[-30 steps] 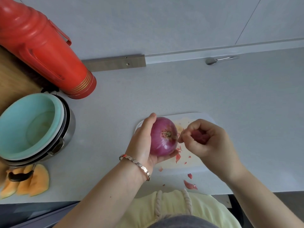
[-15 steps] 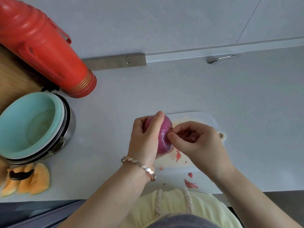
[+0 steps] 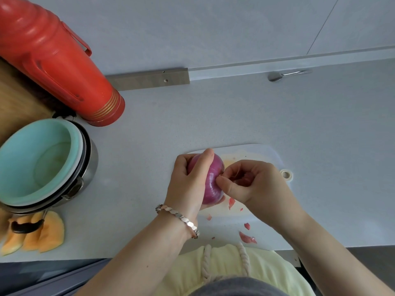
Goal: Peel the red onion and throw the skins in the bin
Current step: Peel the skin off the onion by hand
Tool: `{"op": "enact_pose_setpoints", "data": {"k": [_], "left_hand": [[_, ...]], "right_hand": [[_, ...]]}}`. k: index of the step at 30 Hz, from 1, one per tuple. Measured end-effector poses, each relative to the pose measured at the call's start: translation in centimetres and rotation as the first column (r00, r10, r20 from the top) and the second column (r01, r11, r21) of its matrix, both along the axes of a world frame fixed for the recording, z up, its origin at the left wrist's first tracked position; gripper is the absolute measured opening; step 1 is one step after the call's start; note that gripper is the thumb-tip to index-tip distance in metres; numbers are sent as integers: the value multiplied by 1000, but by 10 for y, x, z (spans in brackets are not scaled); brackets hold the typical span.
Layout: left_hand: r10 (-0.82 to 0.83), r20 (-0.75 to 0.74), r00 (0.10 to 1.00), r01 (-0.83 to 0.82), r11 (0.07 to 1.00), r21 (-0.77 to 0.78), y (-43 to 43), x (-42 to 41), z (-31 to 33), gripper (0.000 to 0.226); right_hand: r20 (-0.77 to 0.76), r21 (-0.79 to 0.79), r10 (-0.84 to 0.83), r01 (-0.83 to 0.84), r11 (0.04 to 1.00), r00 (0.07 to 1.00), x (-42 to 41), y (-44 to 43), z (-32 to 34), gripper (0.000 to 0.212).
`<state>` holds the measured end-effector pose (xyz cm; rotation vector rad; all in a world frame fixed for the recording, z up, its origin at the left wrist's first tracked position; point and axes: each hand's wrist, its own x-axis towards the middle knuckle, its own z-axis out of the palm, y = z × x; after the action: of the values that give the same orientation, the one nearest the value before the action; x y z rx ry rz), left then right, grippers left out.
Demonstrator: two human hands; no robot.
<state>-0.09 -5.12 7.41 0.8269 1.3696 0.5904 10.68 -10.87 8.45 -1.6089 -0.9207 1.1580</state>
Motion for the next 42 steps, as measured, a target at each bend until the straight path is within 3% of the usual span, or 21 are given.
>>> {"op": "enact_pose_setpoints", "data": {"k": [3, 8, 14, 22, 25, 29, 36, 42], "left_hand": [[-20, -12, 1000, 20, 1000, -1, -1, -1, 0, 45], [-28, 6, 1000, 29, 999, -38, -1, -4, -5, 20], [-53, -13, 999, 52, 999, -16, -1, -1, -3, 45], [-2, 83, 997, 17, 983, -183, 5, 0, -1, 25], [13, 65, 998, -2, 987, -158, 7, 0, -1, 28], [-28, 19, 999, 30, 992, -123, 8, 0, -1, 48], [-67, 76, 995, 79, 983, -166, 9, 2, 7, 38], [-45, 94, 995, 68, 965, -253, 7, 3, 12, 47]], "right_hand": [[16, -5, 13, -13, 1000, 1000, 0, 0, -2, 18], [26, -10, 13, -13, 1000, 1000, 0, 0, -6, 17], [33, -12, 13, -12, 1000, 999, 0, 0, -8, 22], [6, 17, -64, 64, 998, 998, -1, 0, -14, 22], [-53, 63, -42, 46, 997, 998, -1, -1, -12, 14], [-43, 152, -37, 43, 987, 998, -2, -1, -12, 13], [17, 265, 47, -49, 963, 999, 6, -2, -11, 19], [100, 295, -13, -17, 955, 995, 2, -5, -17, 17]]}}
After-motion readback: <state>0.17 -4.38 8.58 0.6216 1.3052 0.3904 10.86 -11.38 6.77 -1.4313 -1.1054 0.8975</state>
